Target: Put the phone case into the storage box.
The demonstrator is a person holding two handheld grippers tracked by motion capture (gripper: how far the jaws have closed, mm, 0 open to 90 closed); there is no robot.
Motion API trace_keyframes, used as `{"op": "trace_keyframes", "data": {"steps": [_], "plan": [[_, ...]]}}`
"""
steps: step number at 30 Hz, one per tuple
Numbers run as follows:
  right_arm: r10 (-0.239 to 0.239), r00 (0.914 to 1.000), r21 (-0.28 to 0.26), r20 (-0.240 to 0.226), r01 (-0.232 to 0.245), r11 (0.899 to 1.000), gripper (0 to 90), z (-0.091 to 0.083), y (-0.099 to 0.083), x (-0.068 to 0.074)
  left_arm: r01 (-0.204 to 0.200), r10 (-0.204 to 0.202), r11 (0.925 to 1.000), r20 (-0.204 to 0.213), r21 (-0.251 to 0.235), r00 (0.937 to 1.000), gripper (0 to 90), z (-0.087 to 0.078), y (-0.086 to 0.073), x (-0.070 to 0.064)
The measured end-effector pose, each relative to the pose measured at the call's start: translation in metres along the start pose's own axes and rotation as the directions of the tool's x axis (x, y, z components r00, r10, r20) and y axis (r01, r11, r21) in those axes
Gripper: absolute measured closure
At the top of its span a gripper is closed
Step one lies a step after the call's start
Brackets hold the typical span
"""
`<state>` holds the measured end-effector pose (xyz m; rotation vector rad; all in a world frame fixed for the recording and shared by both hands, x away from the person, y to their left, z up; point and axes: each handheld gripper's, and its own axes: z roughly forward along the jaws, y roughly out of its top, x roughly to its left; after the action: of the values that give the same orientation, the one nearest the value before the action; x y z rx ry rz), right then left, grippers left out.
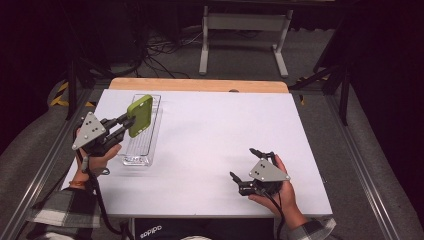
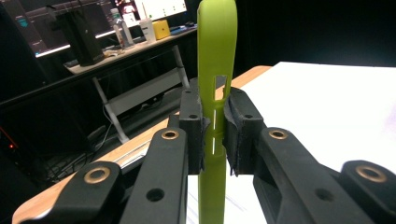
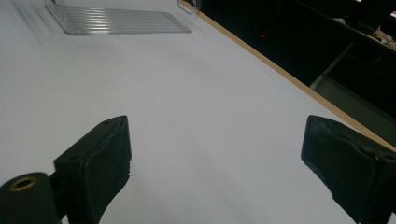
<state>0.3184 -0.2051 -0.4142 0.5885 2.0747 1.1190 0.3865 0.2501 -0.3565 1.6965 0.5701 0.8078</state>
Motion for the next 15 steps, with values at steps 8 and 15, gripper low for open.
{"op": "trace_keyframes", "data": {"steps": [8,15], "plan": [[0.002,1.0,0.002,-0.005,-0.002,1.0,9.3,0.002,0.0,0.0,0.027,-0.027,0.9996,0.029,-0.005,0.9992,78.8,0.007,-0.006,0.014],[0.009,1.0,0.014,-0.001,-0.008,1.0,9.5,0.005,-0.001,0.0,0.029,-0.03,0.9992,0.036,0.026,0.9989,78.7,0.024,-0.01,0.029]]}}
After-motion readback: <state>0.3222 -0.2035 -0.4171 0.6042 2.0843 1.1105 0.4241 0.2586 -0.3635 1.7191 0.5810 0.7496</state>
